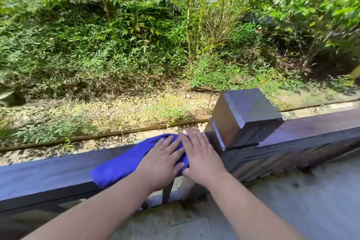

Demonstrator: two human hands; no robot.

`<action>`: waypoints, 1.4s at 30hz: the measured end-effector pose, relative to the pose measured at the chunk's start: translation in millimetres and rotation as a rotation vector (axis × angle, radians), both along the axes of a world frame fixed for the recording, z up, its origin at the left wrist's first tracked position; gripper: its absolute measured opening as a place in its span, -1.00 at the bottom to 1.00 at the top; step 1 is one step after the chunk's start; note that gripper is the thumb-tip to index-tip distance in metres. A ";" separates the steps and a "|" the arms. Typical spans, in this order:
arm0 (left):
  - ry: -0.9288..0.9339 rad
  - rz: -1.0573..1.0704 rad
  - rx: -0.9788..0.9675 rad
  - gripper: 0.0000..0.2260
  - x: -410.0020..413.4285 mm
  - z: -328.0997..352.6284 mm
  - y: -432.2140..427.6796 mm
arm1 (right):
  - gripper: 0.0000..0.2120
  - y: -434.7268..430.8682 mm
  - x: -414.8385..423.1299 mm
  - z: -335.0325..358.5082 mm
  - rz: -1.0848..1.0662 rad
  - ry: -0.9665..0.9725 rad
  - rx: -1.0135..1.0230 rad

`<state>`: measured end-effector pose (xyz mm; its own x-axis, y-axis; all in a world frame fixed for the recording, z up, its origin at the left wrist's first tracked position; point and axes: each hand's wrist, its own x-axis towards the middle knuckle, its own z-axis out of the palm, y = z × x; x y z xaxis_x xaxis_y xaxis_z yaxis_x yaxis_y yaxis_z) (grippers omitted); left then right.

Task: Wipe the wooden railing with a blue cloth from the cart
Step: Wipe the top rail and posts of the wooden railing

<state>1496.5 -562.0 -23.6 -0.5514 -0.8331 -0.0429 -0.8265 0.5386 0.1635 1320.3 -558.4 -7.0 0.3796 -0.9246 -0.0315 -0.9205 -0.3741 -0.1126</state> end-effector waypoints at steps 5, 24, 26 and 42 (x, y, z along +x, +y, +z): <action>0.084 -0.167 -0.012 -0.57 -9.6 18.3 -11.6 | -0.05 19.7 -3.5 2.4 -0.138 -0.077 0.042; -0.071 0.294 0.119 -0.86 148.5 51.5 9.5 | -0.19 21.7 87.1 8.8 0.066 -0.085 0.020; -0.055 0.350 0.036 -0.84 170.6 45.2 25.7 | -0.22 20.1 102.0 7.2 0.088 -0.109 0.023; -0.239 0.354 -0.142 -0.57 210.0 12.0 62.6 | 0.05 15.9 164.1 -11.2 0.155 0.006 0.082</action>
